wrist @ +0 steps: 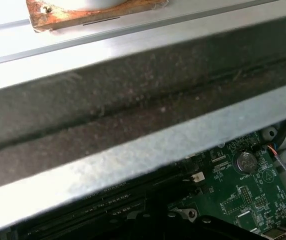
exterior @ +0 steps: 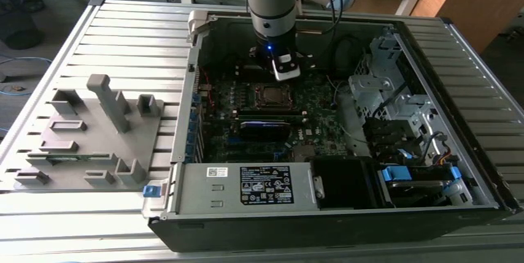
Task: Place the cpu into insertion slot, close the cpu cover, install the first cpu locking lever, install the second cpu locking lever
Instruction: 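Install the first cpu locking lever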
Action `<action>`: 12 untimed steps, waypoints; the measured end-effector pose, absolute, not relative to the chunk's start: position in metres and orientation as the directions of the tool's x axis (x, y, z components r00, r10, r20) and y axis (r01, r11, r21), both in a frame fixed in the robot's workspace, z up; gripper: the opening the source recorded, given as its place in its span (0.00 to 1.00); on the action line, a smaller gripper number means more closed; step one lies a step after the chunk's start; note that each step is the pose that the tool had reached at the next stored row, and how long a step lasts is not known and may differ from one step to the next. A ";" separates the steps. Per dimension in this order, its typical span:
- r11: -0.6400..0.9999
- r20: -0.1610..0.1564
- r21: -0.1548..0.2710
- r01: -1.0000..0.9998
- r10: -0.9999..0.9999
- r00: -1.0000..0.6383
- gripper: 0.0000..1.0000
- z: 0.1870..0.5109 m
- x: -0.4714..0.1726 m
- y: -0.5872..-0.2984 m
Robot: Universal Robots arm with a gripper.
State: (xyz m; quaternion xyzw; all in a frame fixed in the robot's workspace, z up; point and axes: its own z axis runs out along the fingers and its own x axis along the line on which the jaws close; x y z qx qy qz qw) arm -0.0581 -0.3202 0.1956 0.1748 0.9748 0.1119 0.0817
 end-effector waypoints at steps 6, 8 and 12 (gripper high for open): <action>0.920 -0.130 0.223 0.322 0.356 -0.926 0.11 0.194 -0.058 -0.320; 0.921 -0.132 0.218 0.322 0.355 -0.926 0.11 0.193 -0.058 -0.320; 0.922 -0.134 0.213 0.322 0.354 -0.926 0.11 0.192 -0.058 -0.320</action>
